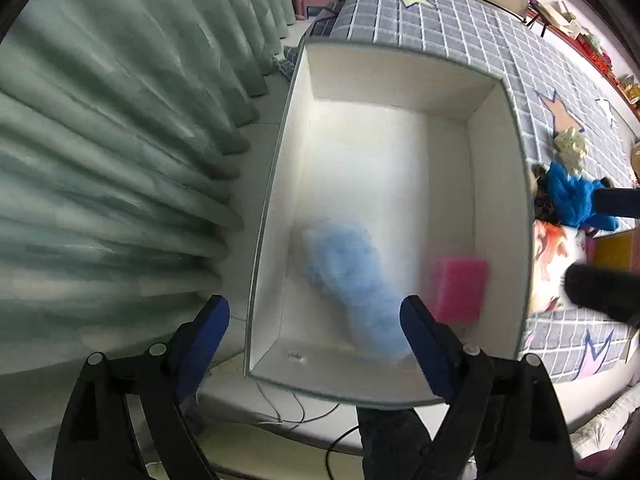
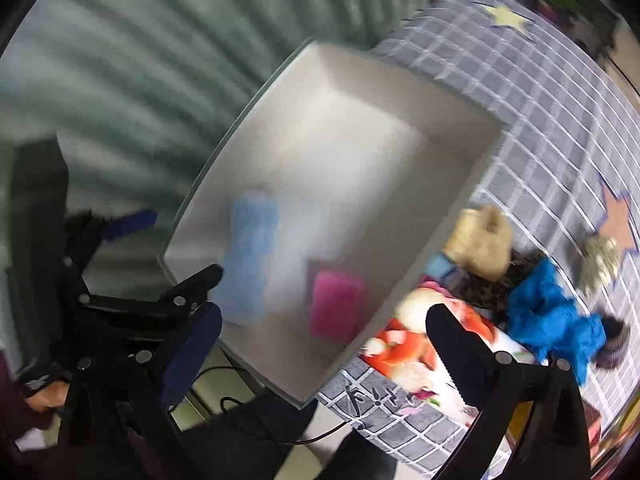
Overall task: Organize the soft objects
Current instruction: 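Move both tools back over the remaining soft items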
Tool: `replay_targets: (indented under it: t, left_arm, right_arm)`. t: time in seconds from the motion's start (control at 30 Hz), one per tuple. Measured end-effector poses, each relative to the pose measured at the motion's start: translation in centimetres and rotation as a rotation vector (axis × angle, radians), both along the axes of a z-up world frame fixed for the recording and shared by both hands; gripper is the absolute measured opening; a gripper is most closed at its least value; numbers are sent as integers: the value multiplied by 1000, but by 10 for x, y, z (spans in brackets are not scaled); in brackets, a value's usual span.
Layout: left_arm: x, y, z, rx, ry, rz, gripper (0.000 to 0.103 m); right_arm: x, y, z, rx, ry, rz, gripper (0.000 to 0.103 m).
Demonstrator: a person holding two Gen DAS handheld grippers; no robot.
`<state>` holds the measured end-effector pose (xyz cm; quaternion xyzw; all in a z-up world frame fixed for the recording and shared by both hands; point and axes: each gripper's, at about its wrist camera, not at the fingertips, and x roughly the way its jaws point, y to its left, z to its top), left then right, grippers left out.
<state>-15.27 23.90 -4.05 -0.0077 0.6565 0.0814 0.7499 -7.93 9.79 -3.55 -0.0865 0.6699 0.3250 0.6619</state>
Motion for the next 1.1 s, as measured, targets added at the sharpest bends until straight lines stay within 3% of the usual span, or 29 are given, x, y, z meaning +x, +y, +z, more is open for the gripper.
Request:
replay_targets:
  t: [0.13,0.33,0.43,0.57,0.7,0.8,0.97,1.07,1.1]
  left_arm:
    - [28,-34,24,-71,-30,-108,90]
    - [79,-149,40,-51,-24,-455,90]
    - [99,-209,21,-10,21,-656,90]
    - [114,-253,-20,13,131,-790,90]
    - [124,-272,-59,51,226,-832,90]
    - [130,-279,-79,28,298,-838,90]
    - [146,-290,-101,97,367,-821,87]
    - [162,-288,-109,103,387,-775,58]
    - [170,-286,-110,94,387,-748,42]
  right_arm:
    - [24,-43,28,-15,-27,-122,103]
    - [66,-155,65,-52,-68,-354,103]
    - [79,-223,66,-68,-74,-498,103]
    - [89,-290,42,-87,-17,-622,103]
    - [90,-329,2,-117,60,-664,103]
    - [92,-337,-24,-86,139,-655,103]
    - [103,-330,-61,-12,254,-607,103]
    - [111,-318,-81,-6,305,-555,103]
    - [113,-312,-86,-1,318,-534,103]
